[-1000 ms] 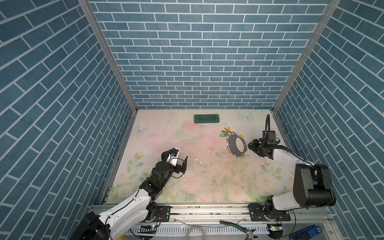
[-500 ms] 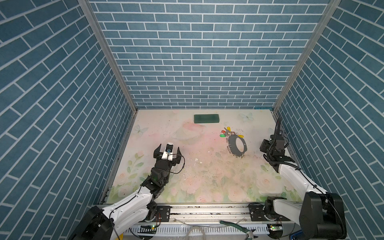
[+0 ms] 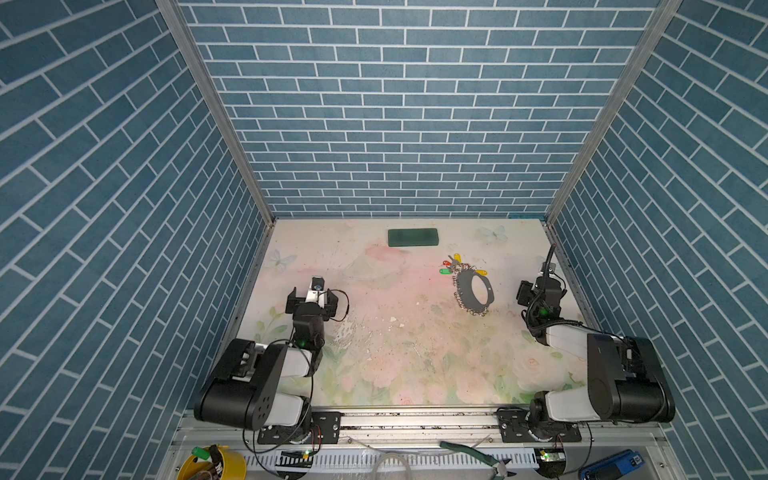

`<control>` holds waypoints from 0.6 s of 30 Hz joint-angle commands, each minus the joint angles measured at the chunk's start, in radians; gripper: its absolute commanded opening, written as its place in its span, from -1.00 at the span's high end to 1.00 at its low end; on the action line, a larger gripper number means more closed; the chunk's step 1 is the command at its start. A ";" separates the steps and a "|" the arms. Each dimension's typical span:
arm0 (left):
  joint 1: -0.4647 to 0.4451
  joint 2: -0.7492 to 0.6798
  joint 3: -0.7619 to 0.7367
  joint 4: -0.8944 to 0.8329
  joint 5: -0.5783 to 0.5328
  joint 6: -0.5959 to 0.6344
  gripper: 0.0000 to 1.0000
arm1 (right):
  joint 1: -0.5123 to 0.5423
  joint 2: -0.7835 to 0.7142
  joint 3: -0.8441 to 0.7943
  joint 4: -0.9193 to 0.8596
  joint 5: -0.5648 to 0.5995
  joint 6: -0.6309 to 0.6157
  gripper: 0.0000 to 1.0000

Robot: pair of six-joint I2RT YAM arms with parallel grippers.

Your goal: Put the keys on the keyring

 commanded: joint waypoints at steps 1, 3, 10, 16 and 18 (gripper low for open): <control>0.064 0.016 0.041 -0.008 0.188 -0.113 -0.99 | -0.012 0.034 -0.030 0.175 -0.076 -0.047 -0.37; 0.079 0.046 0.094 -0.079 0.169 -0.129 -0.99 | -0.012 0.088 -0.044 0.237 -0.122 -0.071 -0.37; 0.069 0.033 0.145 -0.187 0.217 -0.104 -0.99 | -0.012 0.095 -0.029 0.222 -0.110 -0.064 -0.98; 0.071 0.037 0.178 -0.249 0.224 -0.104 -0.99 | -0.012 0.091 -0.031 0.219 -0.100 -0.064 -0.98; 0.071 0.037 0.179 -0.249 0.223 -0.104 -0.99 | -0.012 0.092 -0.030 0.220 -0.105 -0.061 -0.98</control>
